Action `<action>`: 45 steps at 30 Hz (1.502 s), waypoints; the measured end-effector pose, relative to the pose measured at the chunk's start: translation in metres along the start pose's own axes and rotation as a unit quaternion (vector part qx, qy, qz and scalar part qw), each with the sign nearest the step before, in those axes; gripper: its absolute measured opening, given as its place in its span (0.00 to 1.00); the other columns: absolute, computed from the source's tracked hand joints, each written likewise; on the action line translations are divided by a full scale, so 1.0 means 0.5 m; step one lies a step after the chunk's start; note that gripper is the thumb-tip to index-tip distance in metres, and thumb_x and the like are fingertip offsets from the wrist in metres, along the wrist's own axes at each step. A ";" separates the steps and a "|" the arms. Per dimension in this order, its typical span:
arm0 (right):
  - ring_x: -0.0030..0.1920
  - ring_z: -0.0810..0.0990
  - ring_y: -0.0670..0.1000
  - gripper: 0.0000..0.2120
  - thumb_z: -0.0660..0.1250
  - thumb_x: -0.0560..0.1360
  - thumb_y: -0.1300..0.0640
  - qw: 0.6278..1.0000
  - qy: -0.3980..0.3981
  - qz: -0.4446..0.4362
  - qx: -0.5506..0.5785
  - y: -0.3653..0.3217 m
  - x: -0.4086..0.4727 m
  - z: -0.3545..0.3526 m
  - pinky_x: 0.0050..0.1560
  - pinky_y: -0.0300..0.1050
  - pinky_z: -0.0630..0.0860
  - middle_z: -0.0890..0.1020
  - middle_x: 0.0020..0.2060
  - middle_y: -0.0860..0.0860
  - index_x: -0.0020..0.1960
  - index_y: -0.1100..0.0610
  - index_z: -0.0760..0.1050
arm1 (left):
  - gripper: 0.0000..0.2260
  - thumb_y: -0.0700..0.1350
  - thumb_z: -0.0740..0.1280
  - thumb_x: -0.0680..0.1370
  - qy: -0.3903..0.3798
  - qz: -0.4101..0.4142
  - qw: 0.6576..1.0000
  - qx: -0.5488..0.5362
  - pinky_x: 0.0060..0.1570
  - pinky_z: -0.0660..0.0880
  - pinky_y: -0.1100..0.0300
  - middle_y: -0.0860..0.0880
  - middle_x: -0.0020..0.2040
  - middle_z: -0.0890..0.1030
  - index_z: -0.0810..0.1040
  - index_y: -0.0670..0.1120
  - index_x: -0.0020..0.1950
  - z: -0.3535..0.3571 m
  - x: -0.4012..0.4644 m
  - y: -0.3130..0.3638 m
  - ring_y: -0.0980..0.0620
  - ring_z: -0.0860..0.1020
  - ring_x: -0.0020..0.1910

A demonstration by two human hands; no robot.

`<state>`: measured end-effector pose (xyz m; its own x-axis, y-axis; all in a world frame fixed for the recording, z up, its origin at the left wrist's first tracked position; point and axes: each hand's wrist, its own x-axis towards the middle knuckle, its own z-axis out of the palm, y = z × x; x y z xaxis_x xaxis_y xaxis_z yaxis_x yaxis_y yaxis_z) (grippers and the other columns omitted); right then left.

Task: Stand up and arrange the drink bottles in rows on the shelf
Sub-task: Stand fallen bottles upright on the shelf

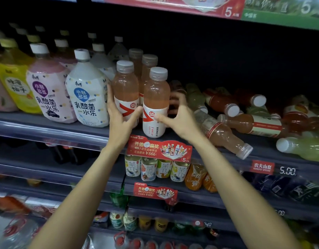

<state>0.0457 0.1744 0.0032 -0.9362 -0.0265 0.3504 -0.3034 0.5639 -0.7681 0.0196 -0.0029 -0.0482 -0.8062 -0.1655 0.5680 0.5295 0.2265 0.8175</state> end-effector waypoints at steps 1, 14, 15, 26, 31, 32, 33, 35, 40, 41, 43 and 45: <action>0.53 0.79 0.47 0.35 0.76 0.67 0.51 1.000 0.003 -0.002 -0.007 0.006 -0.010 0.010 0.53 0.45 0.78 0.76 0.60 0.50 0.68 0.52 0.61 | 0.44 0.61 0.69 0.72 -0.006 0.002 1.000 0.000 0.75 0.54 0.47 0.59 0.75 0.49 0.42 0.58 0.76 -0.001 -0.005 0.001 0.55 0.51 0.77; 0.63 0.71 0.52 0.30 0.67 0.76 0.51 0.973 -0.014 -0.069 -0.218 0.016 -0.070 -0.075 0.59 0.44 0.68 0.73 0.65 0.53 0.74 0.50 0.59 | 0.42 0.54 0.73 0.73 0.040 0.047 0.986 0.155 0.73 0.52 0.50 0.39 0.77 0.51 0.49 0.49 0.78 0.027 -0.058 0.039 0.44 0.49 0.77; 0.63 0.70 0.55 0.28 0.66 0.76 0.50 0.953 0.017 -0.082 -0.290 0.029 -0.087 -0.107 0.59 0.46 0.67 0.74 0.63 0.54 0.73 0.51 0.62 | 0.36 0.49 0.72 0.75 0.072 0.108 0.978 0.164 0.73 0.54 0.50 0.38 0.76 0.53 0.55 0.48 0.76 0.041 -0.074 0.056 0.43 0.51 0.76; 0.55 0.78 0.58 0.32 0.69 0.73 0.45 0.926 0.000 0.041 -0.375 0.128 -0.183 -0.228 0.47 0.49 0.73 0.79 0.58 0.52 0.72 0.44 0.57 | 0.29 0.49 0.70 0.75 -0.346 0.230 0.866 0.280 0.65 0.65 0.56 0.47 0.72 0.68 0.65 0.48 0.74 0.208 -0.066 0.090 0.47 0.63 0.70; 0.56 0.75 0.56 0.32 0.71 0.71 0.44 0.907 0.003 0.025 -0.421 0.132 -0.170 -0.247 0.48 0.47 0.71 0.79 0.56 0.52 0.70 0.46 0.61 | 0.23 0.55 0.61 0.75 -0.285 0.256 0.877 0.289 0.57 0.75 0.50 0.48 0.63 0.77 0.74 0.47 0.67 0.230 -0.045 0.091 0.45 0.73 0.62; 0.58 0.74 0.56 0.32 0.70 0.72 0.44 0.901 -0.001 0.028 -0.432 0.134 -0.162 -0.254 0.51 0.48 0.70 0.78 0.58 0.53 0.71 0.47 0.62 | 0.22 0.55 0.60 0.75 -0.288 0.265 0.873 0.292 0.55 0.75 0.50 0.48 0.62 0.78 0.75 0.47 0.66 0.230 -0.045 0.095 0.46 0.74 0.61; 0.61 0.72 0.56 0.32 0.70 0.72 0.44 0.899 -0.009 0.035 -0.437 0.135 -0.154 -0.261 0.55 0.49 0.70 0.76 0.60 0.54 0.71 0.48 0.62 | 0.21 0.53 0.61 0.75 -0.290 0.280 0.868 0.291 0.55 0.75 0.51 0.48 0.62 0.78 0.75 0.47 0.66 0.228 -0.047 0.095 0.46 0.75 0.61; 0.64 0.70 0.59 0.32 0.68 0.73 0.44 0.894 -0.037 0.054 -0.442 0.137 -0.140 -0.274 0.61 0.51 0.68 0.73 0.64 0.55 0.73 0.48 0.61 | 0.18 0.50 0.62 0.76 -0.260 0.316 0.867 0.285 0.54 0.75 0.52 0.47 0.61 0.79 0.76 0.46 0.64 0.214 -0.056 0.092 0.46 0.76 0.58; 0.72 0.59 0.56 0.29 0.64 0.75 0.53 0.918 -0.042 -0.043 -0.392 0.111 -0.107 -0.265 0.65 0.57 0.66 0.61 0.73 0.51 0.74 0.52 0.60 | 0.14 0.42 0.68 0.76 0.004 0.341 0.892 0.296 0.59 0.67 0.53 0.46 0.61 0.77 0.78 0.44 0.62 0.134 -0.061 0.071 0.44 0.73 0.59; 0.72 0.59 0.54 0.28 0.64 0.75 0.53 0.926 -0.033 -0.083 -0.368 0.096 -0.089 -0.249 0.65 0.55 0.66 0.63 0.72 0.50 0.73 0.52 0.62 | 0.16 0.43 0.69 0.76 0.053 0.328 0.889 0.315 0.61 0.64 0.53 0.46 0.63 0.75 0.76 0.45 0.63 0.120 -0.054 0.069 0.44 0.70 0.61; 0.70 0.62 0.52 0.24 0.63 0.76 0.55 0.932 -0.022 -0.148 -0.330 0.066 -0.047 -0.206 0.65 0.51 0.65 0.68 0.69 0.49 0.71 0.53 0.66 | 0.22 0.47 0.70 0.75 0.124 0.292 0.879 0.357 0.65 0.58 0.54 0.46 0.67 0.70 0.70 0.46 0.67 0.104 -0.040 0.057 0.45 0.65 0.66; 0.67 0.65 0.54 0.20 0.62 0.76 0.57 0.931 -0.027 -0.174 -0.321 0.047 0.001 -0.151 0.65 0.49 0.63 0.72 0.65 0.51 0.68 0.55 0.70 | 0.30 0.53 0.71 0.74 0.152 0.241 0.880 0.380 0.68 0.55 0.52 0.43 0.69 0.69 0.66 0.44 0.71 0.094 -0.028 0.046 0.45 0.62 0.69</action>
<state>0.0512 0.2500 0.0258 -0.8135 -0.3311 0.4781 -0.4376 0.8899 -0.1285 0.0304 0.0496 -0.0418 -0.3663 -0.0969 0.9254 0.3674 0.8987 0.2395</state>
